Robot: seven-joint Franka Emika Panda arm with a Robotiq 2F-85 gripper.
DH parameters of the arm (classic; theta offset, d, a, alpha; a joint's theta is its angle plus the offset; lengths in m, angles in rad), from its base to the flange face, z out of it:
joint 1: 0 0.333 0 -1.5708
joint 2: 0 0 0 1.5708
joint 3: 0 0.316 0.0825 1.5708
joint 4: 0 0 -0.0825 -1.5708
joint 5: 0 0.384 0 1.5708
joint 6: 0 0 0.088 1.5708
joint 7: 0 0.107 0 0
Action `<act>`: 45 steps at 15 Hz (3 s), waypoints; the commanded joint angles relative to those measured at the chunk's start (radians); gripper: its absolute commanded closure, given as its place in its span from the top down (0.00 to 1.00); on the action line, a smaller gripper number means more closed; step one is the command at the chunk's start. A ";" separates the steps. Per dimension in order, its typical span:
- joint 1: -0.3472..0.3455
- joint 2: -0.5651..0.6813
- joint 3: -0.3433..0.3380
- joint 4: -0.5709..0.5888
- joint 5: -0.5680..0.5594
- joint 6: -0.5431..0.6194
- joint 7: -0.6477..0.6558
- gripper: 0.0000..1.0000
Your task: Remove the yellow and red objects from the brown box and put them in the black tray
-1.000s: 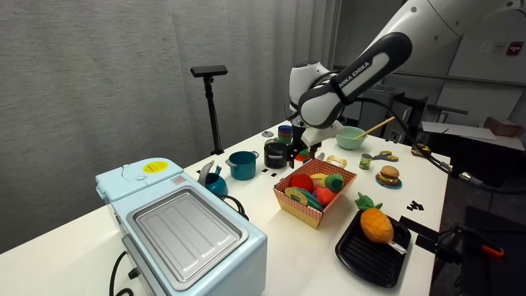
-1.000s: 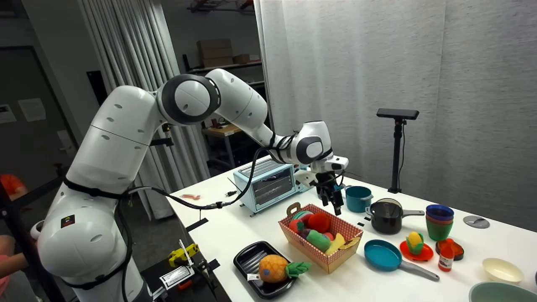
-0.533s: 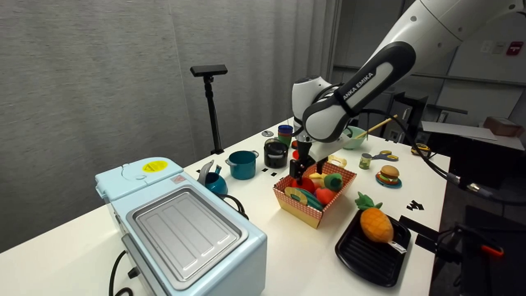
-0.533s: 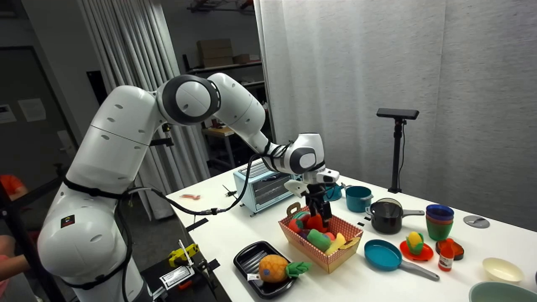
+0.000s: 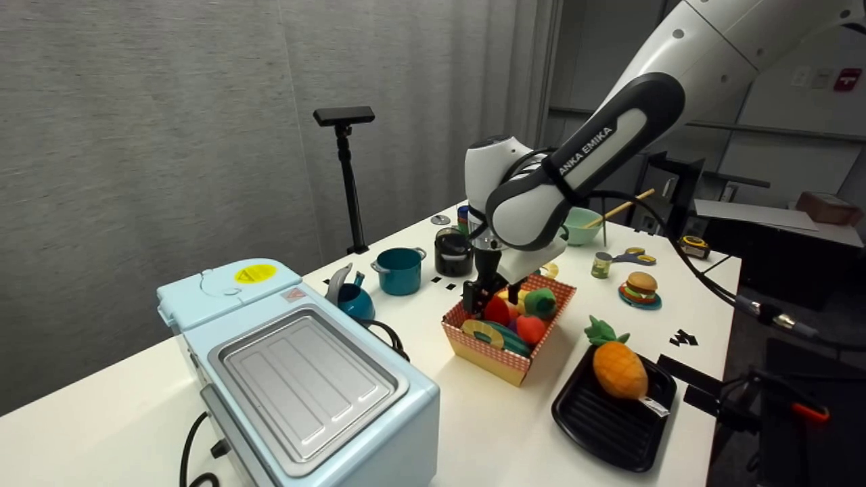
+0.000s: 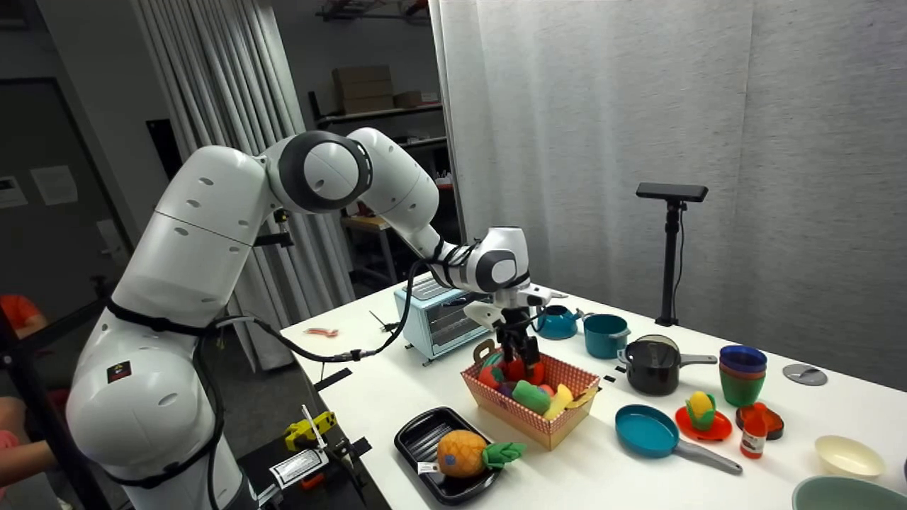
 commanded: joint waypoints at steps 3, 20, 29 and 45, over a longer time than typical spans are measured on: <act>0.029 -0.007 -0.016 -0.005 0.008 -0.012 0.005 0.85; 0.057 -0.006 -0.046 -0.007 -0.026 0.010 0.029 0.04; 0.000 -0.331 -0.111 -0.297 -0.061 0.179 -0.040 0.04; -0.091 -0.660 -0.043 -0.689 -0.038 -0.011 -0.235 0.04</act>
